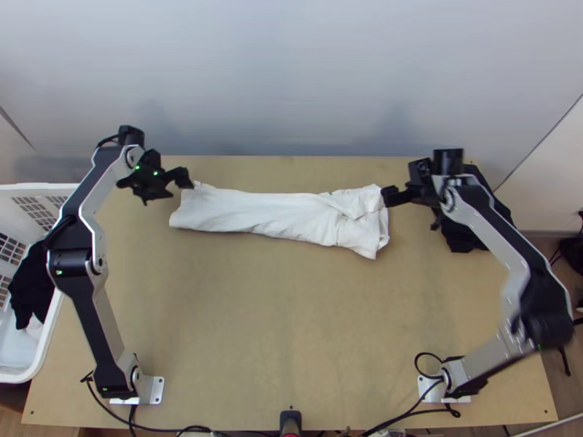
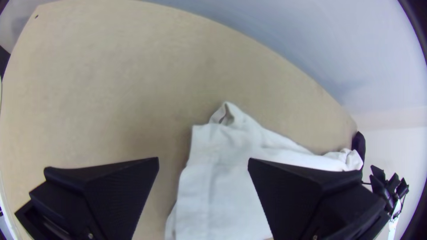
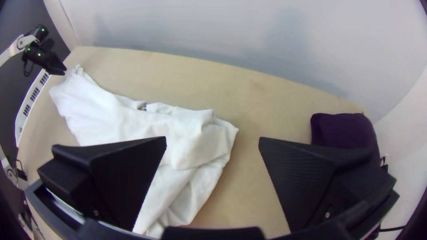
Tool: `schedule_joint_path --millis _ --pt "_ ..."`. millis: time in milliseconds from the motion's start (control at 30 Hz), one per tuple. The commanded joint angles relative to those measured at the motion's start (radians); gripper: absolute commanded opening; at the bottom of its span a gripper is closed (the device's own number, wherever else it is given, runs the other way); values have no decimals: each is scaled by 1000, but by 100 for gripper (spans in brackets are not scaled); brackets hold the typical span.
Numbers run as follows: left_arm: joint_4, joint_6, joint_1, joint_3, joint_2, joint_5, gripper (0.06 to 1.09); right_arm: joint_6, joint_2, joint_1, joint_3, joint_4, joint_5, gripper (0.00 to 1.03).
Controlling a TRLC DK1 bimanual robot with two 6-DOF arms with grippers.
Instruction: Fold the t-shirt
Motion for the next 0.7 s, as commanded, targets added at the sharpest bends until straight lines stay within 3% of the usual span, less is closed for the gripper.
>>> schedule_joint_path --millis 0,167,333,667 --pt "-24 76 56 -126 -104 56 104 38 -312 9 -117 -56 -11 100" --pt "-11 157 110 -231 -145 182 104 103 -497 18 -140 -166 -29 100" --pt "8 154 134 -255 -119 309 104 146 -589 66 -149 -266 -27 100" --pt "68 84 104 -246 -42 366 104 192 -652 72 -174 -319 -29 100"
